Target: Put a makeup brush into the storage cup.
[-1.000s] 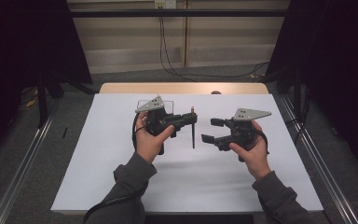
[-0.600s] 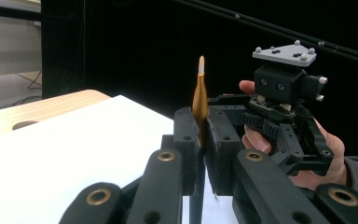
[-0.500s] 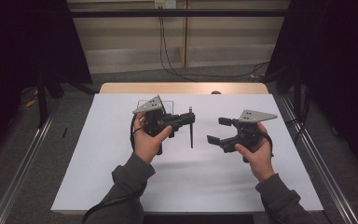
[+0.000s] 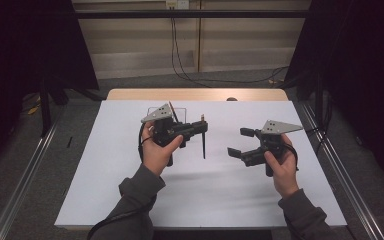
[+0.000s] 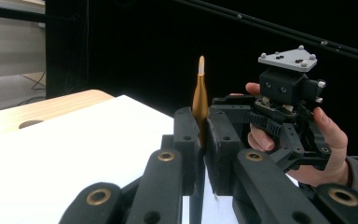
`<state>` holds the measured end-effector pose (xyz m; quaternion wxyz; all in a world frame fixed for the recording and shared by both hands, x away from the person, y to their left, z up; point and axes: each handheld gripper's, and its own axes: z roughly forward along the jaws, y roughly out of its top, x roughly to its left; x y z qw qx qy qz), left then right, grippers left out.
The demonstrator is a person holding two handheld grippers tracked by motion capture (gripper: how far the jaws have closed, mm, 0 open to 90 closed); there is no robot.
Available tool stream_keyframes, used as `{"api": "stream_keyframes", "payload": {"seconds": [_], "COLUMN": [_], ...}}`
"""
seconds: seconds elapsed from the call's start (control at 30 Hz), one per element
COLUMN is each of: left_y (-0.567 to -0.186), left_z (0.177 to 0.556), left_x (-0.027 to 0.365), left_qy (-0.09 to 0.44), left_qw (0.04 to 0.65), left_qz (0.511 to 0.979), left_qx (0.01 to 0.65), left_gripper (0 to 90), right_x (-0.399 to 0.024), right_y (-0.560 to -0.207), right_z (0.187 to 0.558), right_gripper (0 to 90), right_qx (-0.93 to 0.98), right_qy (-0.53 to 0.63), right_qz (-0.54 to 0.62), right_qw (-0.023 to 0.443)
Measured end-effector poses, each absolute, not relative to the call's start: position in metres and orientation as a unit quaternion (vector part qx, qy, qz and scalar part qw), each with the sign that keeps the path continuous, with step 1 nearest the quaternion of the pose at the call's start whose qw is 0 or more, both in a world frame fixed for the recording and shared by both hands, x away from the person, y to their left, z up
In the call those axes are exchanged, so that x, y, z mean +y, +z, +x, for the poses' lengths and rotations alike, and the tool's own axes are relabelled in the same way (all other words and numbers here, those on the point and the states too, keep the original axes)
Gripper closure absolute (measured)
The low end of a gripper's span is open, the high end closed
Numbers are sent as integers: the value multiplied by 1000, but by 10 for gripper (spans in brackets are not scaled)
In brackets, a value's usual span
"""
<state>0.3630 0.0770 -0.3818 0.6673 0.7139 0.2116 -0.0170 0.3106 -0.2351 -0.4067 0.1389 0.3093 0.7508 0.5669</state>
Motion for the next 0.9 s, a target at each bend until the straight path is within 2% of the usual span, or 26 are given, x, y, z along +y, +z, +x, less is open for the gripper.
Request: {"api": "stream_keyframes", "payload": {"seconds": [0.9], "left_y": [-384], "left_z": [362], "left_x": [75], "left_qy": [-16], "left_qw": [665], "left_qz": [716], "left_qx": [212], "left_gripper": [841], "right_x": [-262], "right_y": [-416], "right_z": [298], "right_gripper": [51], "right_qx": [744], "right_qy": [562], "right_qz": [328], "right_qw": [150]}}
